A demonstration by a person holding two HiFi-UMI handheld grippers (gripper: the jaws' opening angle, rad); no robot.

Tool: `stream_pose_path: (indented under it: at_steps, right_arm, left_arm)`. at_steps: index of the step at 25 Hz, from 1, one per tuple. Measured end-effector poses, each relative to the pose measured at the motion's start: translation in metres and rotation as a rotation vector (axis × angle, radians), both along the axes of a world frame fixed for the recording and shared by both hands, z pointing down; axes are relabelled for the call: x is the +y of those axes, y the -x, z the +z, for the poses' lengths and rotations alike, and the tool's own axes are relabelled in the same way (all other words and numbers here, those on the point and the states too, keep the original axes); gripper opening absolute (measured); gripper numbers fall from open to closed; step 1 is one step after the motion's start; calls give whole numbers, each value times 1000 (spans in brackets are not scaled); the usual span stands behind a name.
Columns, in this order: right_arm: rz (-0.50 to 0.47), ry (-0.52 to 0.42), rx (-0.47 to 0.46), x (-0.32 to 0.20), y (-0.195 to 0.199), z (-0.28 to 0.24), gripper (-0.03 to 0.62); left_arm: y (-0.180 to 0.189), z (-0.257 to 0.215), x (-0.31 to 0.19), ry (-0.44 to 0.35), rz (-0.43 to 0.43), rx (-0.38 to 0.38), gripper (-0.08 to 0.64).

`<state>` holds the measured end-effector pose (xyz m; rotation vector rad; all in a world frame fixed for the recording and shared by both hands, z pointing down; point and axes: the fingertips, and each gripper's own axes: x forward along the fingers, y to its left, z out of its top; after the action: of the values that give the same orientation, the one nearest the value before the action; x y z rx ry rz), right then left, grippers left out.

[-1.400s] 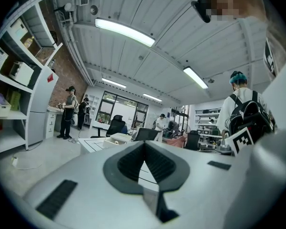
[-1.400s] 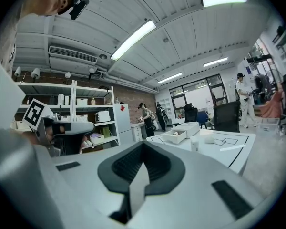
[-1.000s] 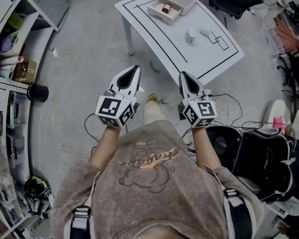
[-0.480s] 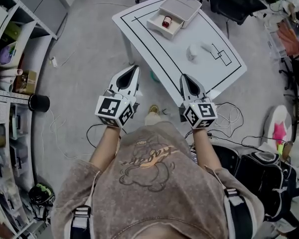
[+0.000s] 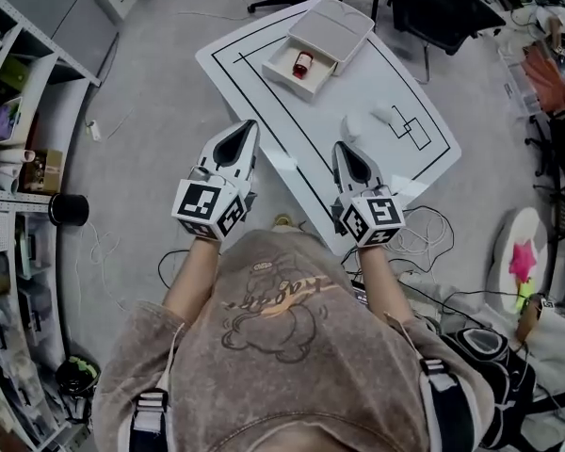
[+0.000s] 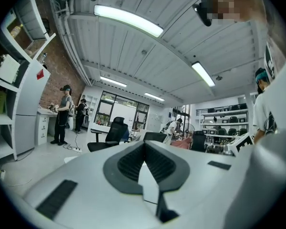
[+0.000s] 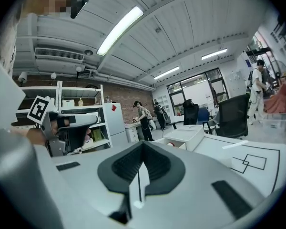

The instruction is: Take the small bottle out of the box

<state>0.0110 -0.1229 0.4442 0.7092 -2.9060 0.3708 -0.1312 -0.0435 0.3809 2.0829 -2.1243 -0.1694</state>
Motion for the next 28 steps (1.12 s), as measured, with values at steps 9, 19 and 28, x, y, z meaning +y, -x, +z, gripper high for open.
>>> stream_pose_path:
  at_steps: [9,19,28]
  right_arm:
    - [38,15,5,-36,7,2,-5]
    - [146,9,12,-64,17,-2,-5]
    - [240,3,-3,-81,37,-9,-5]
  left_arm:
    - [13,-4,-46,-8,54,-17,6]
    - [34,-6,-92,11,148,-32,6]
    - [58,-8,-125,-22,211,-8,8]
